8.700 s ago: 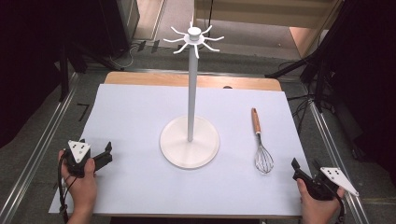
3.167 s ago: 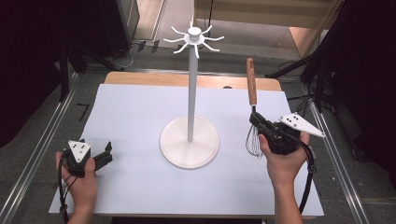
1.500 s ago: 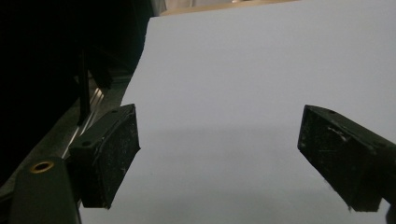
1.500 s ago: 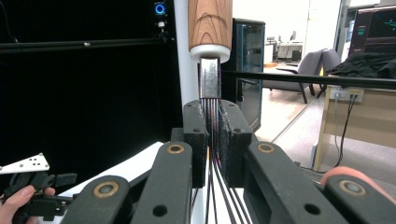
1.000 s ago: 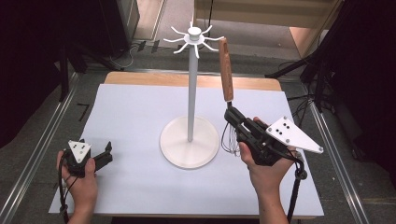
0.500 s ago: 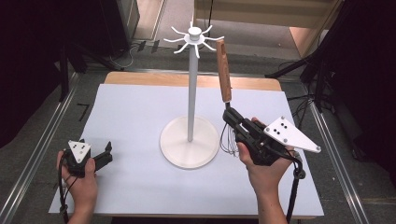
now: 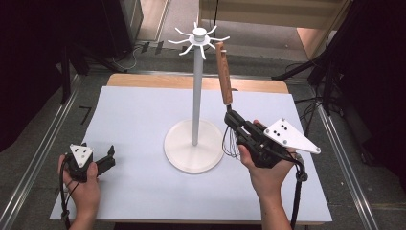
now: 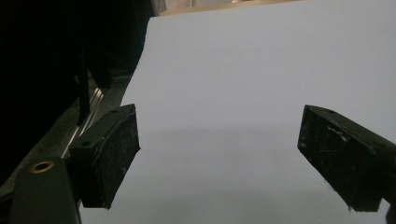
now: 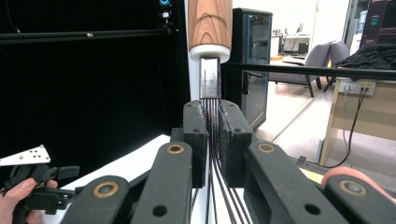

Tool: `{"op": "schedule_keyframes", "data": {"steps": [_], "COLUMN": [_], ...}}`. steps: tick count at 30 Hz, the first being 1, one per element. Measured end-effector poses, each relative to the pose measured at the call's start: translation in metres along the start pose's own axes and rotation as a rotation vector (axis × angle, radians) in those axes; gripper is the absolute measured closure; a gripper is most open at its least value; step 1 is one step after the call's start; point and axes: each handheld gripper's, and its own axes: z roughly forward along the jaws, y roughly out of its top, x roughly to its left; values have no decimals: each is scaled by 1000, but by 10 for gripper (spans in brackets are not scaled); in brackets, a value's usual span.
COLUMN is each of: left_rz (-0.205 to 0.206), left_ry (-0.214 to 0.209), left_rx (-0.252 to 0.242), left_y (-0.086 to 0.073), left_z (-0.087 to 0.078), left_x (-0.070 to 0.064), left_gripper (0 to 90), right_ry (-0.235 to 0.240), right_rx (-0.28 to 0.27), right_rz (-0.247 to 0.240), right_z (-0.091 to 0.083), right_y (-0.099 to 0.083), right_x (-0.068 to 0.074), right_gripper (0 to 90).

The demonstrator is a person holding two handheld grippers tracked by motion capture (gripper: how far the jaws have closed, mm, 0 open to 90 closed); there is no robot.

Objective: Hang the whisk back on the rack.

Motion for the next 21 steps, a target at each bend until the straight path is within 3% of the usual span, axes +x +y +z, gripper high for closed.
{"op": "schedule_keyframes", "data": {"steps": [21], "left_rz": [-4], "left_ry": [-2], "left_rx": [3], "left_y": [0], "left_z": [0], "left_x": [0], "left_gripper": [133], "right_ry": [26], "right_rx": [16], "right_rz": [7], "right_z": [18], "right_y": [-12], "right_x": [-1], "right_gripper": [837]}}
